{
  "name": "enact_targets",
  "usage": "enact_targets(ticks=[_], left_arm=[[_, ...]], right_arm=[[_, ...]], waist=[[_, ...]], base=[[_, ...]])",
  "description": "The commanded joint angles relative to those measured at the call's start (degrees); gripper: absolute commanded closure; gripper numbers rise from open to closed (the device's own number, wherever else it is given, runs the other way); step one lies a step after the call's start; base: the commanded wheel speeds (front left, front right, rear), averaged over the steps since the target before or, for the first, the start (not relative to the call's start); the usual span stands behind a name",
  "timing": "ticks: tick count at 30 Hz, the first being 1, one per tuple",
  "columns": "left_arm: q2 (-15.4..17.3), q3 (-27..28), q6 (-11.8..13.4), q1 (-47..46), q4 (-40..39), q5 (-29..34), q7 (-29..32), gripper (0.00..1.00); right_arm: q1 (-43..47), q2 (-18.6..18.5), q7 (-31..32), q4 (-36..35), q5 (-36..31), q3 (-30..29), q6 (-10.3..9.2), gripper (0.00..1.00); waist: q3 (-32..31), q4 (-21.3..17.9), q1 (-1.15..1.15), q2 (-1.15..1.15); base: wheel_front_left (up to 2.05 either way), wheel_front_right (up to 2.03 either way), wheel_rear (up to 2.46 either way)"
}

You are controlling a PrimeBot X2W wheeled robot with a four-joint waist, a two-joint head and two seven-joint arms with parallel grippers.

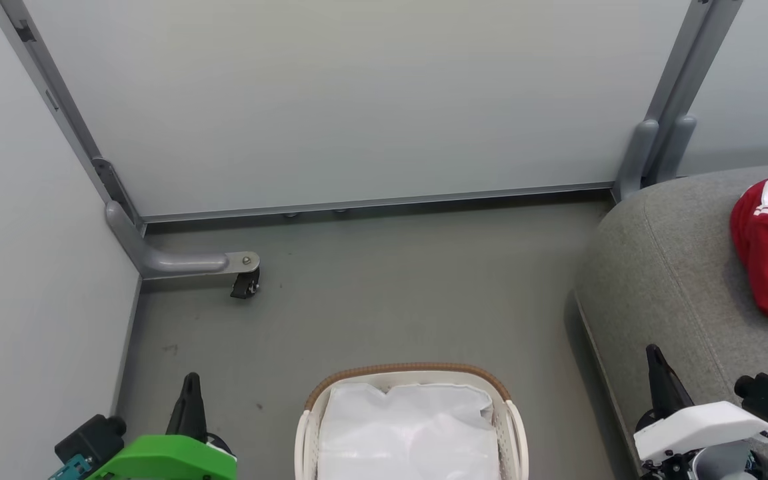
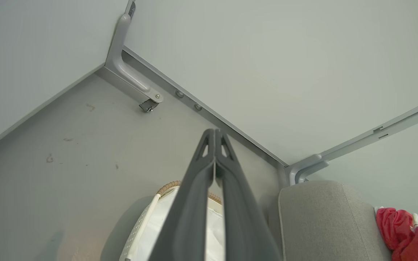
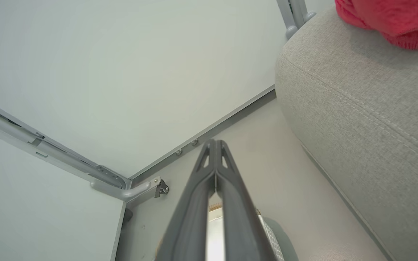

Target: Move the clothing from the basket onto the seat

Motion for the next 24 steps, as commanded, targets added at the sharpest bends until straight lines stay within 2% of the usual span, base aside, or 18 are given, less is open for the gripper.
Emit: enact_targets(ticks=[1, 24], left_arm=[[0.1, 0.8, -0.4, -1.9, -1.1, -1.8, 0.5, 1.0], [0.2, 4.4, -1.9, -3.3, -2.7, -16.3, 4.9, 1.0]], right_arm=[[-1.6, -0.5, 0.5, -1.1, 2.2, -0.2, -0.02, 1.0], [-2.5, -0.6, 4.8, -2.6, 19.1, -0.9, -0.03, 1.0]], waist=[[0.0, -0.1, 0.0, 0.0], [0.4, -1.2, 0.0, 0.0]], base=[[0.0, 0.0, 0.0], [0.0, 0.0, 0.0]])
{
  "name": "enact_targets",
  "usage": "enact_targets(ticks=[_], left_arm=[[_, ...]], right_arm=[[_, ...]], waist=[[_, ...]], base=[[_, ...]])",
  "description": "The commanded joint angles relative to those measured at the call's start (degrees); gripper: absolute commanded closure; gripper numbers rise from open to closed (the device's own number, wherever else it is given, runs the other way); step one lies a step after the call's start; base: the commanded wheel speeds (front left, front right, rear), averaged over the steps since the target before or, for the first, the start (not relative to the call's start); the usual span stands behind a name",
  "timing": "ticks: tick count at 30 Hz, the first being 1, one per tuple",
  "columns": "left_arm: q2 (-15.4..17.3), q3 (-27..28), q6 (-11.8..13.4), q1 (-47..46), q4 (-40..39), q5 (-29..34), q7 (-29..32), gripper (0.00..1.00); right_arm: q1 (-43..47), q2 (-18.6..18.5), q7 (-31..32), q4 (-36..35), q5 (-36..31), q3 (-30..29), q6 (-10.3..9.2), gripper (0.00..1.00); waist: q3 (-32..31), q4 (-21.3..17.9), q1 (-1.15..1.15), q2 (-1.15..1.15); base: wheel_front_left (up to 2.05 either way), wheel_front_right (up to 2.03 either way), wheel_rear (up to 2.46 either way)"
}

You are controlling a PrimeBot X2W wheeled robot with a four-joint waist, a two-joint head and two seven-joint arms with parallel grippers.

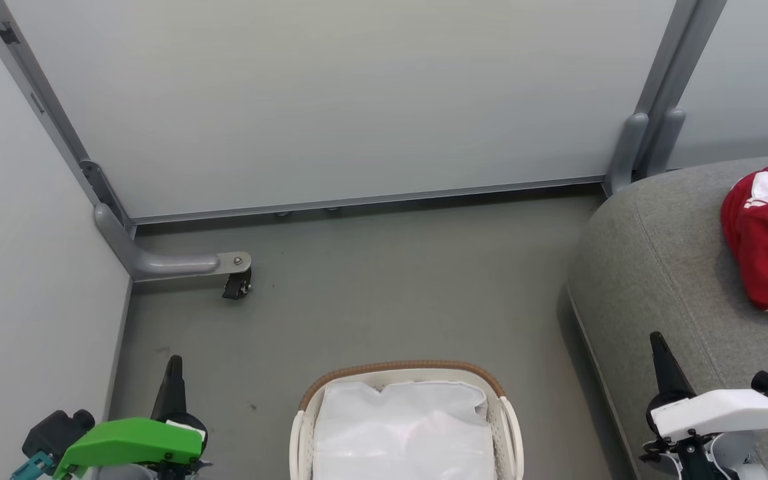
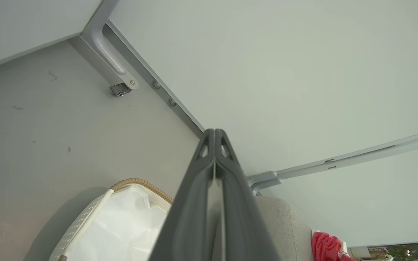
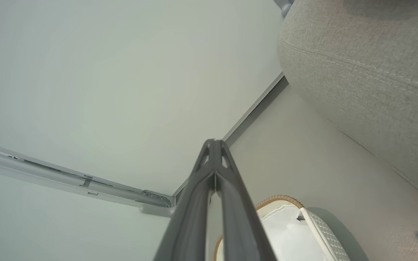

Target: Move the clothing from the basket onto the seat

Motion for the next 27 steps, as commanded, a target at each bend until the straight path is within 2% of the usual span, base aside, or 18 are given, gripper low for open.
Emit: enact_targets(ticks=[1, 27], left_arm=[[0.1, 0.6, -0.5, -1.7, -0.9, -1.6, 0.3, 1.0], [0.2, 4.0, -1.9, -2.9, -2.3, -14.9, 4.4, 1.0]], right_arm=[[-1.4, -0.4, 0.5, -0.9, 1.7, -0.3, -0.02, 1.0], [-2.2, -0.6, 4.5, -2.2, 17.3, -0.9, -0.03, 1.0]], waist=[[0.0, -0.1, 0.0, 0.0], [0.5, -1.4, 0.0, 0.0]], base=[[0.0, 0.0, 0.0], [0.0, 0.0, 0.0]])
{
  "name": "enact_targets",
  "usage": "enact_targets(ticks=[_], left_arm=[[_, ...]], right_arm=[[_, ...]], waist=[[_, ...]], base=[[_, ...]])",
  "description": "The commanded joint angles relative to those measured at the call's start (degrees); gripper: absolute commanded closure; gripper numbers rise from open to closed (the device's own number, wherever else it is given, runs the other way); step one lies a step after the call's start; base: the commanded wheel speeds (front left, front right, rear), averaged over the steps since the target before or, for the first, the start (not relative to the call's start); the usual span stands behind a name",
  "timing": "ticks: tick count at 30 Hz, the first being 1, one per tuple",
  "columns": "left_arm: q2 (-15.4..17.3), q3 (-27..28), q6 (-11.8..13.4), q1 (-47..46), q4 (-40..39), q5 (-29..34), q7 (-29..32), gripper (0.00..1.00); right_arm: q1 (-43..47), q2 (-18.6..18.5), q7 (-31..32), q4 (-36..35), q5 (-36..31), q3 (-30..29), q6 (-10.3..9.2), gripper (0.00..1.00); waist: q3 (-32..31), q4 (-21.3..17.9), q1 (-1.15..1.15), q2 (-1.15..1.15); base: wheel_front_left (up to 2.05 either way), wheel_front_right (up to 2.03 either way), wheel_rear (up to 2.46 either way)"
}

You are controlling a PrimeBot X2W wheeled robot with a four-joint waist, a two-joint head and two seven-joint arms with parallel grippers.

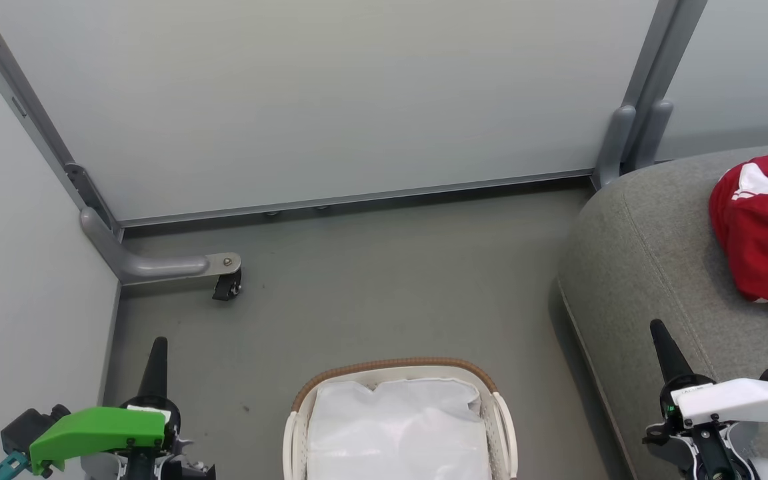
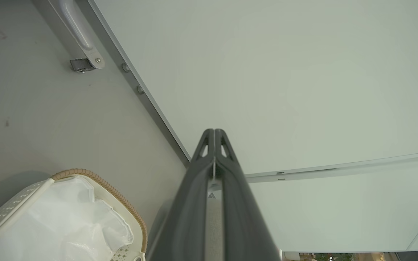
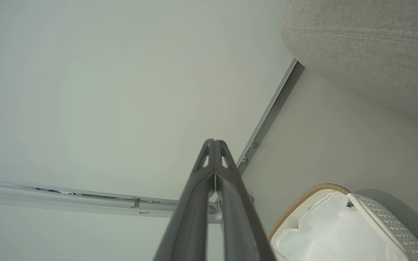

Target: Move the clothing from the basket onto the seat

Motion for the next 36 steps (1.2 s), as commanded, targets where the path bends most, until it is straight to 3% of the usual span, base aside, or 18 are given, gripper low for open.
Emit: enact_targets(ticks=[1, 36], left_arm=[[0.2, 0.6, -0.4, -1.4, -0.6, -1.2, 0.3, 1.0], [0.2, 3.9, -1.9, -2.6, -2.0, -14.5, 4.4, 1.0]], right_arm=[[-1.2, -0.4, 0.5, -0.7, 1.4, -0.3, -0.02, 1.0], [-1.9, -0.5, 4.5, -2.0, 16.9, -0.9, -0.03, 1.0]], waist=[[0.0, -0.1, 0.0, 0.0], [0.6, -1.8, 0.0, 0.0]], base=[[0.0, 0.0, 0.0], [0.0, 0.0, 0.0]])
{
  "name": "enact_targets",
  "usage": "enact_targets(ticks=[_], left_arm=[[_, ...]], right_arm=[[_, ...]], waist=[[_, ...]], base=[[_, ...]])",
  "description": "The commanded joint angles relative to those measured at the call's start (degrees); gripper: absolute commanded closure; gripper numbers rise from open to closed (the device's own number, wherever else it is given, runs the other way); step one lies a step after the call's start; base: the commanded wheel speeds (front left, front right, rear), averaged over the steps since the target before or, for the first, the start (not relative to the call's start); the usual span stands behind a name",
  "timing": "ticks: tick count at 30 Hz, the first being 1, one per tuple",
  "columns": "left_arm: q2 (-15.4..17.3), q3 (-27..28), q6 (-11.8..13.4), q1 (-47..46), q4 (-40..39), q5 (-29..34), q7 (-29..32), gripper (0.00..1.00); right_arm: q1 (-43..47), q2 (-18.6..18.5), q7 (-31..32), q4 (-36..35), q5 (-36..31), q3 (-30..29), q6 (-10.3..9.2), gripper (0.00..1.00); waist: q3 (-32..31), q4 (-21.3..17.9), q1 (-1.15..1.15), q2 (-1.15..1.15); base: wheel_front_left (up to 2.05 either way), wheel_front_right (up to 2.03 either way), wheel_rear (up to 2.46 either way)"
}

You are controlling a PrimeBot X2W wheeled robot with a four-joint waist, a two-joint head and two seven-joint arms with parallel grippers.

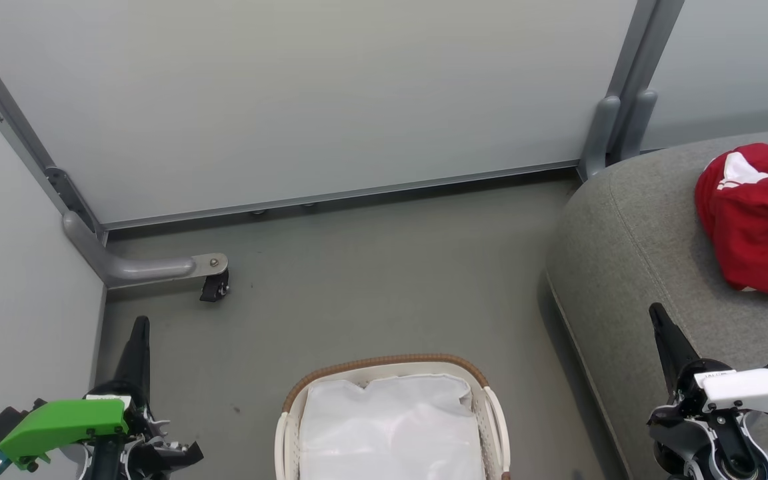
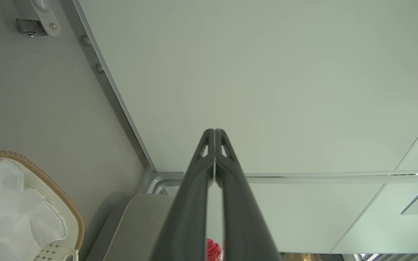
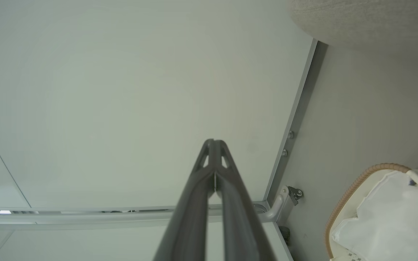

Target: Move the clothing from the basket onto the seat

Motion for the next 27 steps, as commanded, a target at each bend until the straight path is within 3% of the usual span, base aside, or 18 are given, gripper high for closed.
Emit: enact_targets(ticks=[1, 27], left_arm=[[0.2, 0.5, -0.4, -1.1, -0.4, -1.1, 0.3, 1.0], [0.2, 0.9, -0.6, -1.1, -0.5, -2.9, 0.9, 1.0]], right_arm=[[-0.8, -0.4, 0.3, -0.4, 1.2, -0.2, -0.04, 1.0], [-0.8, -0.4, 1.0, -0.6, 3.3, -0.3, -0.04, 1.0]], waist=[[0.0, -0.1, 0.0, 0.0], [0.1, -0.4, 0.0, 0.0]], base=[[0.0, 0.0, 0.0], [0.0, 0.0, 0.0]])
